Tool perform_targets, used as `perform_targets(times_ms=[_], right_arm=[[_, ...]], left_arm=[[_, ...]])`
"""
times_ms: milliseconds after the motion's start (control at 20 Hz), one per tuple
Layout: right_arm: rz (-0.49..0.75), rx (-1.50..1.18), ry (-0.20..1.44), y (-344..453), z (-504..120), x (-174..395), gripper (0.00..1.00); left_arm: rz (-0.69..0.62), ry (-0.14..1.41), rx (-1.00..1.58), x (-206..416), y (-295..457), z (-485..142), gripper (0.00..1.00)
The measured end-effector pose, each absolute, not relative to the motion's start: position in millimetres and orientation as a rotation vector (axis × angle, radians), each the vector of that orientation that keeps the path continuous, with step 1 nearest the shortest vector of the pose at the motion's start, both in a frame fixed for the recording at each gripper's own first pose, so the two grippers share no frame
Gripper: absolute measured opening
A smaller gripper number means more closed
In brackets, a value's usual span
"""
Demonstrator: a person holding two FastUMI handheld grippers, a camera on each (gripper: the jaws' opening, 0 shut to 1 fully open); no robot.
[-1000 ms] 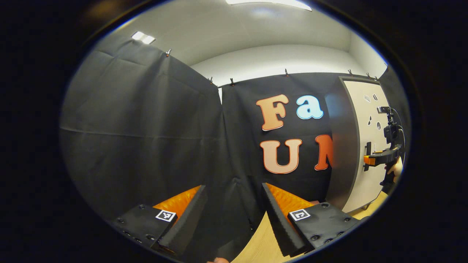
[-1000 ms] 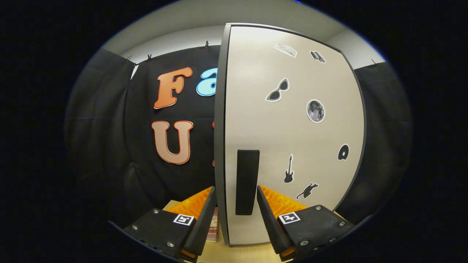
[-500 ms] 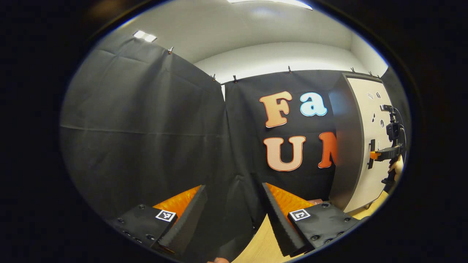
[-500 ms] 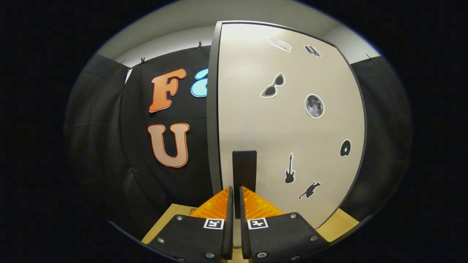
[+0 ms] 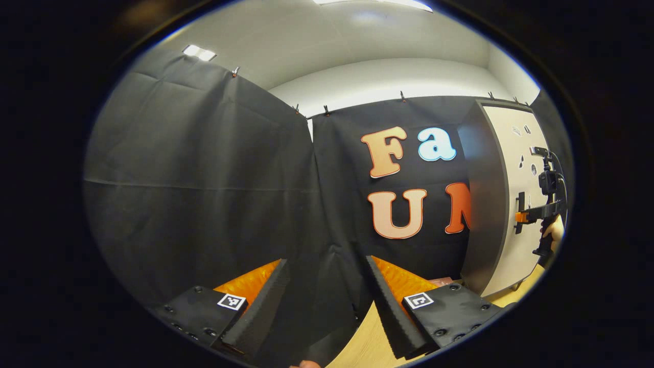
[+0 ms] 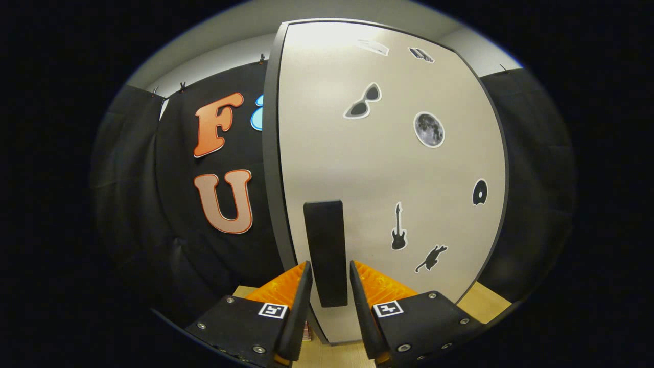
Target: Open the cabinet door with the right hand, grasp the bottle in the cabinet with the left hand and place it on the coaster, then close the cabinet door with the right hand.
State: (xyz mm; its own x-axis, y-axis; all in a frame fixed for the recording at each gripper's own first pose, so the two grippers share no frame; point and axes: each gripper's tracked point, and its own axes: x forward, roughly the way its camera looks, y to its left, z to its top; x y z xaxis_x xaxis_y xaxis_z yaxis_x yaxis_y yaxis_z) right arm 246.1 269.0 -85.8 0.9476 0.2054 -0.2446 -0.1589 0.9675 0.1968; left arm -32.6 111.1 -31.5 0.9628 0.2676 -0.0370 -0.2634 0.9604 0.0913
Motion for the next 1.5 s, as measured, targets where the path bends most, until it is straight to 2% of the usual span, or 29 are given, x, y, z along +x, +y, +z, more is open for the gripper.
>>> perform_targets(times_ms=[250, 350, 600, 850, 1400, 1450, 1500], right_arm=[[0.178, 0.184, 0.262, 270.8, -91.5, 259.2, 0.47], [0.189, 0.162, 0.250, 270.9, -90.3, 257.3, 0.38], [0.216, 0.137, 0.168, 268.8, -87.9, 249.5, 0.23], [0.278, 0.151, 0.154, 263.7, -84.8, 235.6, 0.17], [0.287, 0.125, 0.150, 239.4, -82.2, 215.1, 0.16], [0.283, 0.123, 0.150, 237.5, -82.1, 213.8, 0.14], [0.276, 0.120, 0.150, 235.6, -82.3, 212.8, 0.16]], left_arm=[[0.289, 0.060, 0.095, -29.6, 112.7, -36.4, 0.94], [0.295, 0.061, 0.093, -29.3, 113.0, -37.6, 0.94], [0.285, 0.062, 0.090, -30.5, 111.6, -37.0, 0.94], [0.281, 0.054, 0.095, -33.1, 109.1, -36.5, 0.94], [0.280, 0.043, 0.074, -34.5, 110.9, -33.8, 0.94], [0.273, 0.044, 0.073, -35.0, 110.0, -32.7, 0.94], [0.266, 0.046, 0.074, -35.6, 109.8, -31.9, 0.94]])
